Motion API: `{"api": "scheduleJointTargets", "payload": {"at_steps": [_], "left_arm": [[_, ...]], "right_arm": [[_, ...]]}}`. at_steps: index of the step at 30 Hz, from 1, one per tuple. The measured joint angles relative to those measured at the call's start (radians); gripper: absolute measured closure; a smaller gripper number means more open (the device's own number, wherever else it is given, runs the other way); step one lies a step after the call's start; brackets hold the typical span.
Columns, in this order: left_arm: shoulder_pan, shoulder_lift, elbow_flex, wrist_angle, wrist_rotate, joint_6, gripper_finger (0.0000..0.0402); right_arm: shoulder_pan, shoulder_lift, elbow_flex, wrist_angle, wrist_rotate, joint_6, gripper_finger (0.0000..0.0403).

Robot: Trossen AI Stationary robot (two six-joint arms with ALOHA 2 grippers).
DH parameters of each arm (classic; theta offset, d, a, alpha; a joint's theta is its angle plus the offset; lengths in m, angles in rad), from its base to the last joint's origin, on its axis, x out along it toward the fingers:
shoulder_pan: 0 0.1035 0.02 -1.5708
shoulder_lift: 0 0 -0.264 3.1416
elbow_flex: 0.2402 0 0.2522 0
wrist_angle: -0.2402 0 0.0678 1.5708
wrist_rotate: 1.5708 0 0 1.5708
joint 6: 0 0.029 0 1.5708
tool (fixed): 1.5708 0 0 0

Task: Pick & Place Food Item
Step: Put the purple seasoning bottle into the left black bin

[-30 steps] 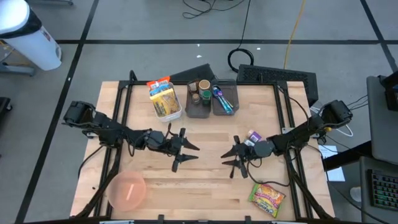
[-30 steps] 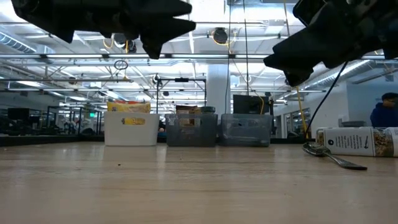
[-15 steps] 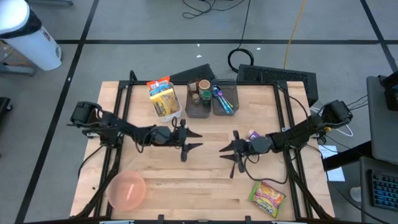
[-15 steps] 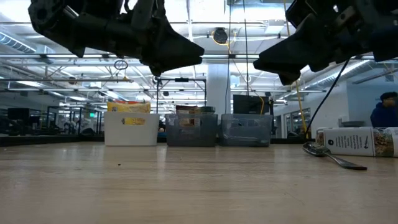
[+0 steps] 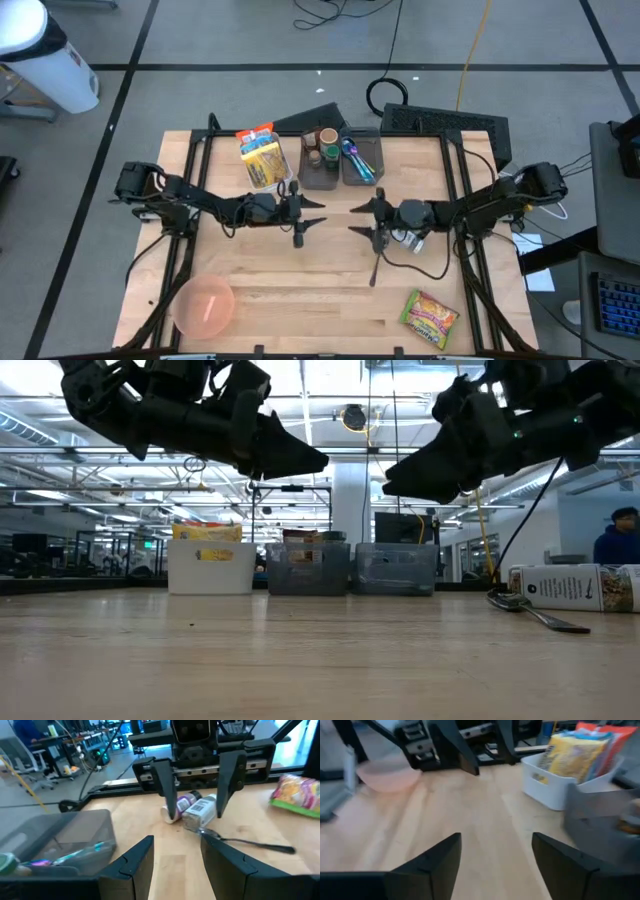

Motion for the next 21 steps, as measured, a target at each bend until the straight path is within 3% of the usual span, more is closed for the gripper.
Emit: {"api": "scheduleJointTargets", "payload": {"at_steps": [4,7,14,21], "left_arm": [[0.027,-0.010,0.000,-0.007,0.000,0.027,0.0231],[0.051,-0.031,0.000,-0.019,-0.001,0.040,0.0231],[0.123,-0.065,0.001,-0.043,0.060,0.041,0.0231],[0.184,-0.065,0.001,-0.070,0.166,0.031,0.0231]], "right_arm": [[-0.031,-0.071,0.001,-0.089,-0.003,-0.096,0.0144],[-0.047,-0.176,0.003,-0.234,-0.004,-0.081,0.0141],[-0.073,-0.403,0.109,-0.831,-0.037,0.079,0.0150],[-0.075,-0.438,0.198,-1.321,-0.031,0.263,0.0156]]}}
